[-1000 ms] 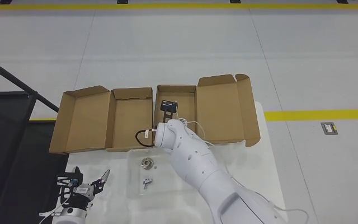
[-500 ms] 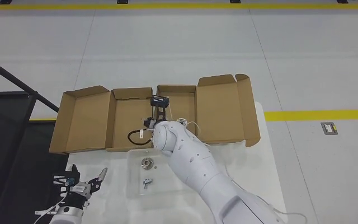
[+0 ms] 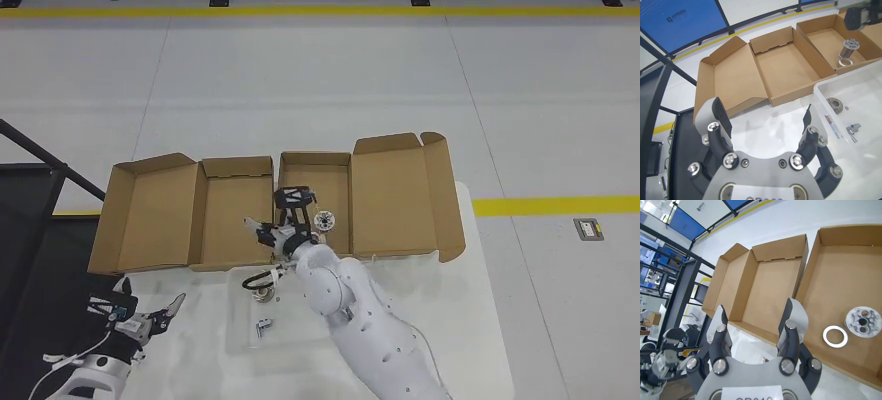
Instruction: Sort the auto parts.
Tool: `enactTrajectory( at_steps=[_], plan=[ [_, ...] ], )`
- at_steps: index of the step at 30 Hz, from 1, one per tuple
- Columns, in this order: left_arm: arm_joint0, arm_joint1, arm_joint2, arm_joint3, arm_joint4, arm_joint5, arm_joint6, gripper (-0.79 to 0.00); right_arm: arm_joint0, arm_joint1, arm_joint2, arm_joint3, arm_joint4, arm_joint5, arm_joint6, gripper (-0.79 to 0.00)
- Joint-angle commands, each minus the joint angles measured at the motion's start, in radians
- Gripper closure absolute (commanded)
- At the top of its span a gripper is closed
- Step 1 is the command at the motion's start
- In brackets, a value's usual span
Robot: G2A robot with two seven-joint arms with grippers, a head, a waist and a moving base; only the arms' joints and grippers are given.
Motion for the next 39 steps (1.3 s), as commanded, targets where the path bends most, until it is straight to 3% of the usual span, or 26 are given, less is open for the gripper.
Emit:
enactTrajectory(
  at_steps=[1, 3, 5, 11, 20, 25, 29, 32, 39],
  plan=[
    [-0.014, 0.004, 0.000, 0.007, 0.004, -0.045, -0.014, -0.785, -0.124, 0.023, 0.036, -0.201, -0.042, -0.059, 0.060, -0.603],
    [-0.031, 0.008, 0.002, 0.011, 0.015, -0.092, -0.030, -0.785, -0.202, 0.040, 0.061, -0.309, -0.062, -0.132, 0.100, -0.613],
    [-0.055, 0.011, 0.008, 0.013, 0.041, -0.117, -0.048, -0.785, -0.258, 0.055, 0.085, -0.382, -0.079, -0.195, 0.136, -0.785],
    [-0.136, 0.018, 0.059, -0.036, 0.068, -0.192, -0.090, -0.785, -0.294, 0.061, 0.111, -0.415, -0.080, -0.164, 0.156, -0.785],
    [-0.141, 0.020, 0.067, -0.051, 0.078, -0.216, -0.104, -0.785, -0.294, 0.061, 0.111, -0.415, -0.080, -0.164, 0.156, -0.785],
    [-0.123, 0.018, 0.102, -0.067, 0.110, -0.187, -0.127, -0.785, -0.350, 0.071, 0.165, -0.432, 0.010, -0.245, 0.021, -0.785],
    [-0.141, 0.022, 0.114, -0.128, 0.116, -0.230, -0.240, -0.785, -0.400, 0.089, 0.227, -0.482, 0.073, -0.412, -0.061, -0.785],
    [-0.183, 0.030, 0.113, -0.153, 0.085, -0.326, -0.364, -0.785, -0.431, 0.106, 0.277, -0.515, 0.124, -0.522, -0.049, -0.785],
    [-0.371, 0.049, 0.176, -0.107, -0.027, -0.550, -0.686, -0.785, -0.508, 0.150, 0.419, -0.573, 0.313, -0.752, 0.079, -0.785]
  ],
)
